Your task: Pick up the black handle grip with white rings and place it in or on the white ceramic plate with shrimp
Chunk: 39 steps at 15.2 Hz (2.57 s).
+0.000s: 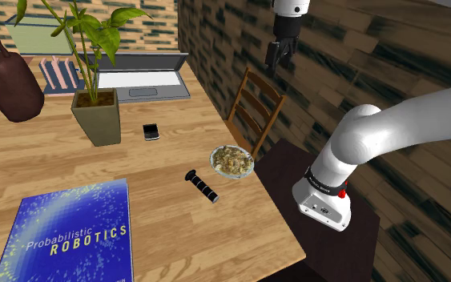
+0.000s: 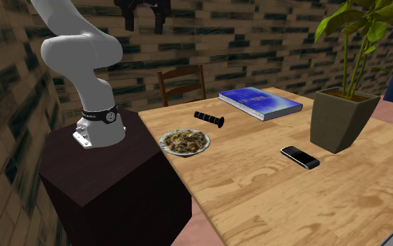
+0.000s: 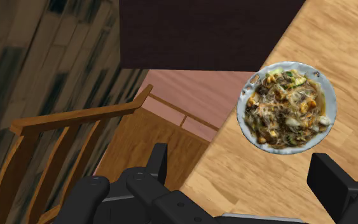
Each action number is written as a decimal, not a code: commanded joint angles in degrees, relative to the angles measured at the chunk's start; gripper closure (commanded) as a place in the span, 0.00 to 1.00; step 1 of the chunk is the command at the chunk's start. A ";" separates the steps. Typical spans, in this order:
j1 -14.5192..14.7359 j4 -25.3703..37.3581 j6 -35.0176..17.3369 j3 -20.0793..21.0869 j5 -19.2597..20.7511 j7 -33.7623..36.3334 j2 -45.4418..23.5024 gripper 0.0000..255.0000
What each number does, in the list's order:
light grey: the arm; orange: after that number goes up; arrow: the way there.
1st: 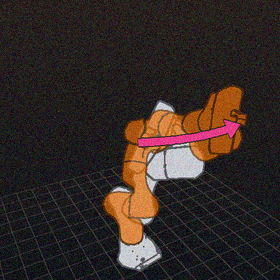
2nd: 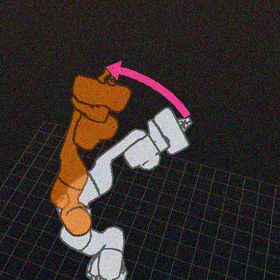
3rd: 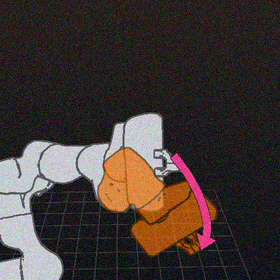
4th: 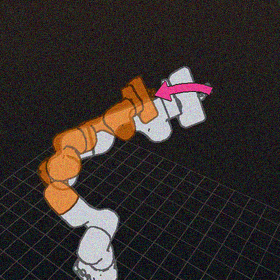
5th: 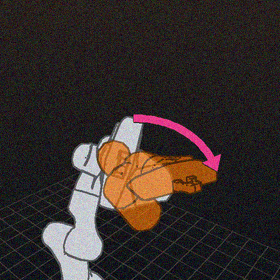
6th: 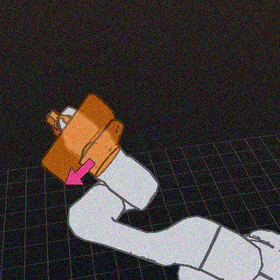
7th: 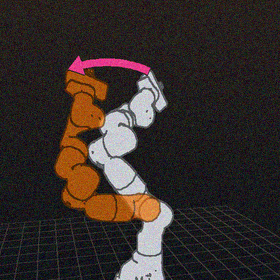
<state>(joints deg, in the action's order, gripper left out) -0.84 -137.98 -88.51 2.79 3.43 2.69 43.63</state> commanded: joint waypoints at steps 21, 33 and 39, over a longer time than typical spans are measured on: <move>8.27 -17.25 -34.16 21.99 -14.00 23.72 -13.45 0.00; 3.75 -10.67 -56.47 37.66 1.88 50.20 -43.05 0.00; 4.77 -9.25 -60.55 35.82 12.58 59.01 -50.93 0.00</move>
<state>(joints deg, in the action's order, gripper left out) 3.71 -147.42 -148.40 39.05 14.27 60.37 -6.09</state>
